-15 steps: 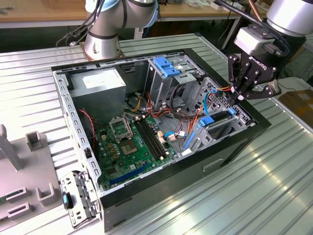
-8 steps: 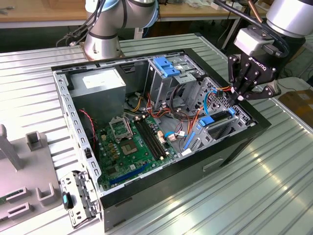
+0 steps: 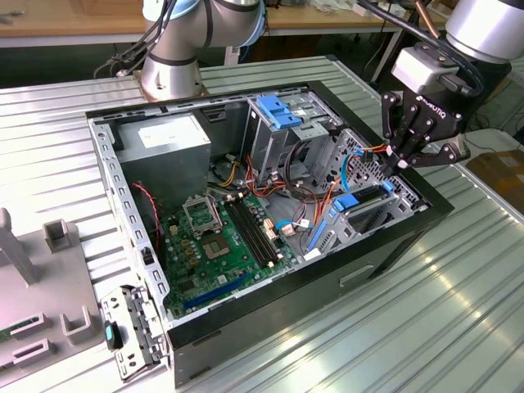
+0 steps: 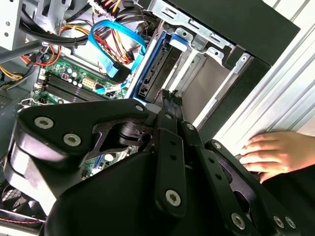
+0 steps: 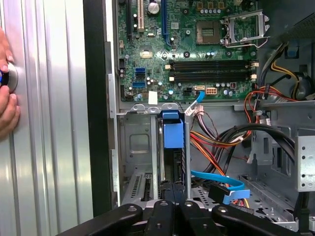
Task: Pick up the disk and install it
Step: 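Insert the first disk wire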
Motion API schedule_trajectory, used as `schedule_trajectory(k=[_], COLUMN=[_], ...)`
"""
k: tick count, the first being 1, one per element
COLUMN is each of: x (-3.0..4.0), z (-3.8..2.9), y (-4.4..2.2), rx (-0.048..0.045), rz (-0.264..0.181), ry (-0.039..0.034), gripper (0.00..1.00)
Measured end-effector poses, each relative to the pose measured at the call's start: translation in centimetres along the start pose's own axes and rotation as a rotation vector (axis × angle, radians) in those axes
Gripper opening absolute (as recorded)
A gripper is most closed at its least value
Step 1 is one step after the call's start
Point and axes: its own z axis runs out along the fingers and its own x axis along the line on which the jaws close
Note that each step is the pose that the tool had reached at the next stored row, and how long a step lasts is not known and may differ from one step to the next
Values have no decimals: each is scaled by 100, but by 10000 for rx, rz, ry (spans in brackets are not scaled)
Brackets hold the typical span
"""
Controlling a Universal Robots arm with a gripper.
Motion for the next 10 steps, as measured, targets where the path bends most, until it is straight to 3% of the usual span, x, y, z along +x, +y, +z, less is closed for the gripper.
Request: schedule_trajectory(k=[2, 7, 8, 10], x=[-2, -13, -21, -87], z=[1, 6, 8, 14], y=[-2, -50, -80, -275], rx=[0, 5, 5, 5], rz=[-27, -610, -621, -624], ry=[-3, -14, -16, -16], gripper=[12, 12, 12, 12])
